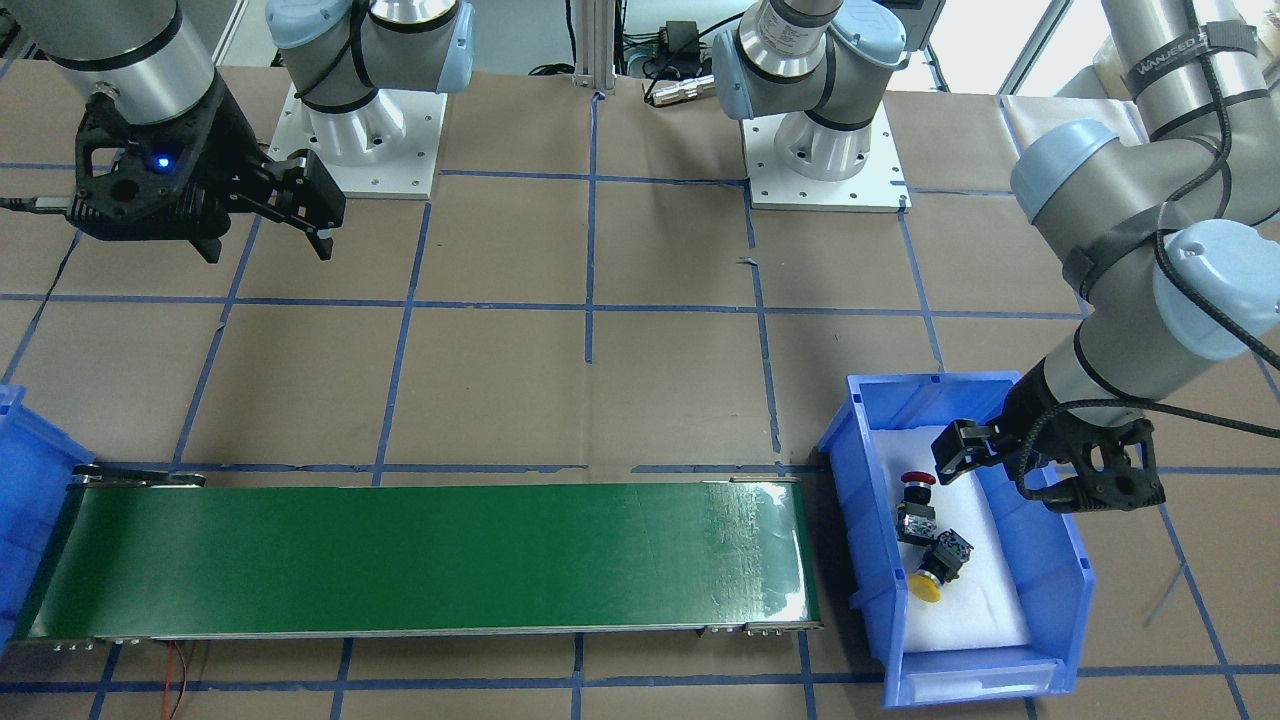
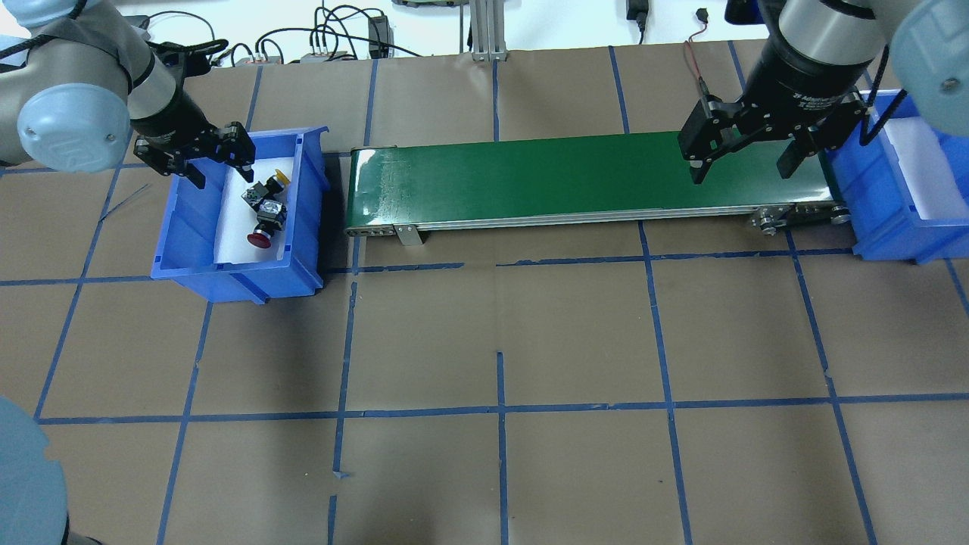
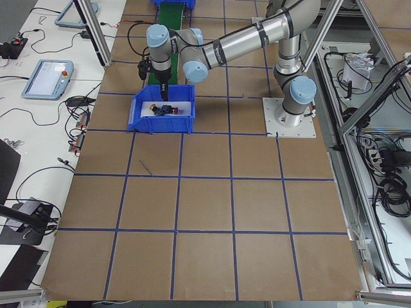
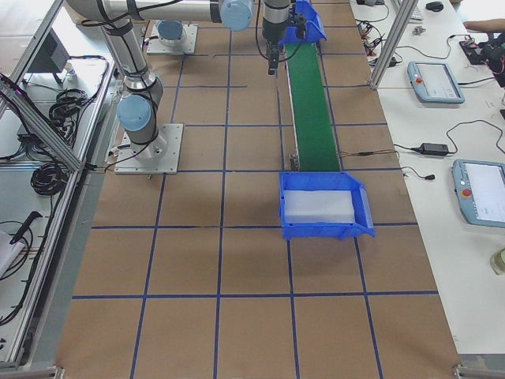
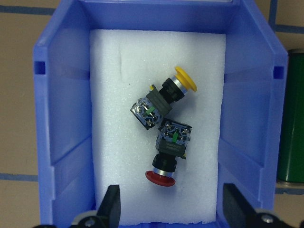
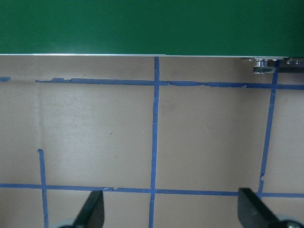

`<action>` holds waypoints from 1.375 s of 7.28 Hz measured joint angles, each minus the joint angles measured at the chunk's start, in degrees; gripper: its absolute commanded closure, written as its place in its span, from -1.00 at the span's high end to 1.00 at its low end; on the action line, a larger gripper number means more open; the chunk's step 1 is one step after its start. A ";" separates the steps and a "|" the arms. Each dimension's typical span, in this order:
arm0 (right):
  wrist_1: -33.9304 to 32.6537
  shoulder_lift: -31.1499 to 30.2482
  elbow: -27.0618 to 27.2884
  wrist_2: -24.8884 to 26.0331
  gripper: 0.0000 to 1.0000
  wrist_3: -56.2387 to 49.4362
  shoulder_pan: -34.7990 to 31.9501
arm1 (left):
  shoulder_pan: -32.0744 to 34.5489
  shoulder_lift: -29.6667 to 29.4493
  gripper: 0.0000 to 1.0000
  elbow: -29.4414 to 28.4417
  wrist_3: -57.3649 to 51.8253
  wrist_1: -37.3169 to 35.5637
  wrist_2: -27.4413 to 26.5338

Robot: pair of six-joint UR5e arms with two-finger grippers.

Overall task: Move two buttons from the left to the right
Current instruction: 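Lower the left gripper into the bin over the red-capped button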

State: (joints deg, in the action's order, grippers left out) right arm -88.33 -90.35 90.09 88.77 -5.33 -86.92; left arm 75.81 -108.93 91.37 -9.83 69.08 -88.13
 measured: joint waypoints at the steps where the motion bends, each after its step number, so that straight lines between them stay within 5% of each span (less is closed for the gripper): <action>1: 0.00 0.00 0.00 0.00 1.00 0.00 0.00 | -0.02 -0.77 0.54 0.01 -0.15 -0.15 0.04; 10: 0.02 0.00 0.00 0.00 1.00 0.02 0.00 | 0.29 -4.88 0.38 3.14 -0.06 -6.25 -0.02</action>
State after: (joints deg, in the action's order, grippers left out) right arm -88.31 -90.35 90.09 88.77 -5.31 -86.92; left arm 76.10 -113.81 94.51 -9.89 62.83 -88.15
